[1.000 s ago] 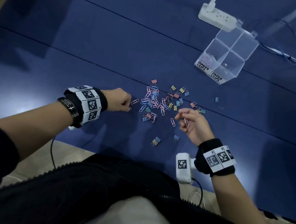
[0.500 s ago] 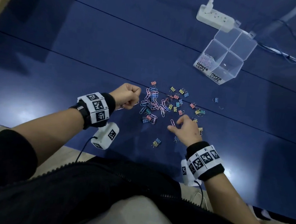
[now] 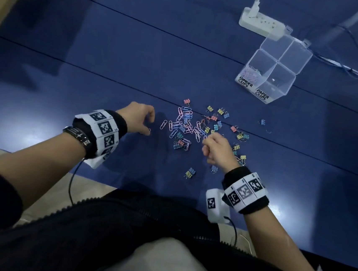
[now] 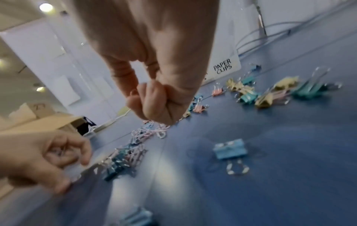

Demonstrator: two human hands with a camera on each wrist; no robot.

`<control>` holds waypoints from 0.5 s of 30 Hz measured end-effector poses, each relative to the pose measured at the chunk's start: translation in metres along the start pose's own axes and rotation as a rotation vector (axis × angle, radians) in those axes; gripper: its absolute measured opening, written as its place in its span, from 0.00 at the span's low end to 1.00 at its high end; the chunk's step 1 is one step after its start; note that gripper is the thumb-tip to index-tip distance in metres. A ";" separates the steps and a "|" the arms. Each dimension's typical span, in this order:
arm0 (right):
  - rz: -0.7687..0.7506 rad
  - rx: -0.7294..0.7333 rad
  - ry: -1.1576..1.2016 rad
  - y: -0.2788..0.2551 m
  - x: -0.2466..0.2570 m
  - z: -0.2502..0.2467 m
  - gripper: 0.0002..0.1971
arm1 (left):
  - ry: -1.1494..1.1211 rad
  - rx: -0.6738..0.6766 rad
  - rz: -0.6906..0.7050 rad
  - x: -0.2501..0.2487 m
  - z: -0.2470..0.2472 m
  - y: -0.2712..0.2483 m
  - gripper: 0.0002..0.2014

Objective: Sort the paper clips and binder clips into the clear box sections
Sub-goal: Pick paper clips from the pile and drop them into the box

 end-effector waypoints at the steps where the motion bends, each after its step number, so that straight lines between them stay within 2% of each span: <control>1: 0.018 -0.003 0.121 0.001 0.000 0.001 0.13 | 0.020 0.009 -0.009 0.003 0.002 0.000 0.13; 3: 0.046 -0.008 0.250 0.004 0.000 0.002 0.14 | 0.027 0.011 -0.011 0.005 0.004 0.000 0.12; 5: 0.061 -0.013 0.249 0.004 -0.001 0.002 0.13 | 0.050 0.037 0.003 0.004 0.006 0.000 0.07; 7: 0.059 -0.013 0.107 0.003 -0.002 0.003 0.13 | 0.070 0.061 0.026 0.001 0.008 -0.001 0.05; 10: -0.012 -0.028 -0.219 -0.001 0.004 0.002 0.14 | 0.044 0.002 0.037 -0.008 0.005 0.000 0.06; 15: -0.055 -0.029 -0.432 -0.004 0.012 0.006 0.10 | -0.226 -0.124 0.047 -0.024 -0.008 0.006 0.16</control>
Point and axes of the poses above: each hand's wrist, its own y-axis towards the middle knuckle, its own z-axis out of the palm, x = y × z, the point moved 9 cm from there along y, towards the middle knuckle
